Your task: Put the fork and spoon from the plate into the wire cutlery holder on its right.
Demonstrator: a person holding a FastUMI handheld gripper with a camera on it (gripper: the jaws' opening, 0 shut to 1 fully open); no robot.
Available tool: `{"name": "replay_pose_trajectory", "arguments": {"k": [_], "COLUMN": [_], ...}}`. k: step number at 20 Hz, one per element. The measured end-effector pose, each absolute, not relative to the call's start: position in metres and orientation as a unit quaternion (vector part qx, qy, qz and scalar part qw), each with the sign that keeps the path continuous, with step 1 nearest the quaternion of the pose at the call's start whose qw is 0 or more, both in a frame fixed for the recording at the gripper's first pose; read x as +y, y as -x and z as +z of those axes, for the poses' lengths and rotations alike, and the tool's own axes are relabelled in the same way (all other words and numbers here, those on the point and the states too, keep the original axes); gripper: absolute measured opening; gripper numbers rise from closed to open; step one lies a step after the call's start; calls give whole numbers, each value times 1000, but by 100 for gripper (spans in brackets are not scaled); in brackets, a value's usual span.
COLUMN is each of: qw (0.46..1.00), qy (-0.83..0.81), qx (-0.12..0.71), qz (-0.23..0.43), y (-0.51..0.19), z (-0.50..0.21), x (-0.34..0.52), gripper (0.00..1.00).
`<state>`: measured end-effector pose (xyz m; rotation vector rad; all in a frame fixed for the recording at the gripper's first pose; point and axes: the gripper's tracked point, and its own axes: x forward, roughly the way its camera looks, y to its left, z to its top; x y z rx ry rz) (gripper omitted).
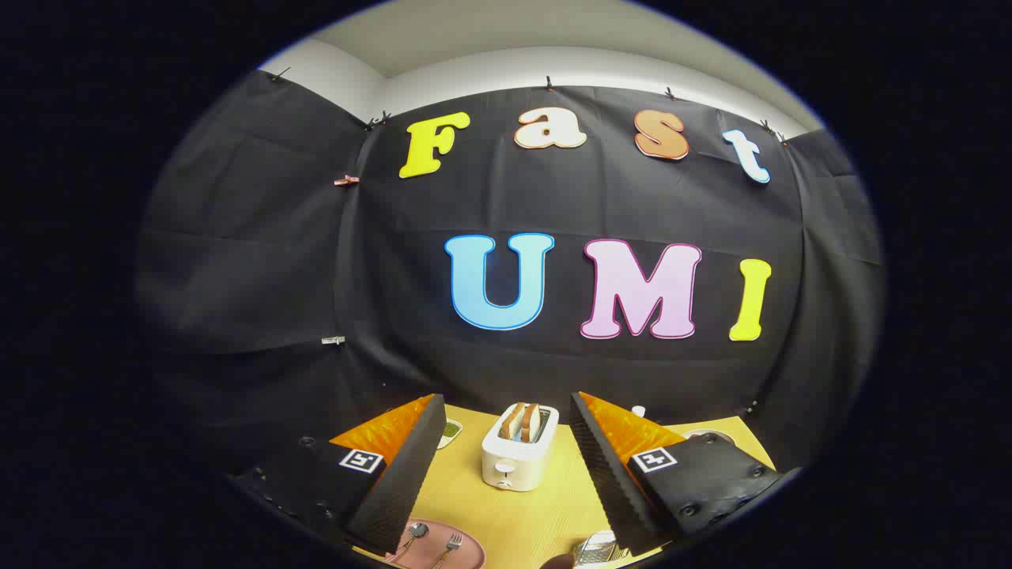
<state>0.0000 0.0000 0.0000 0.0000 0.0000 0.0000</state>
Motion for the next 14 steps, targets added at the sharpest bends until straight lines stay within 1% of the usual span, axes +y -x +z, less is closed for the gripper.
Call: {"name": "replay_pose_trajectory", "arguments": {"k": [14], "qw": [1000], "qy": [9], "qx": [17], "qz": [5], "y": [5], "z": [-10], "x": [9], "gripper": [98]}}
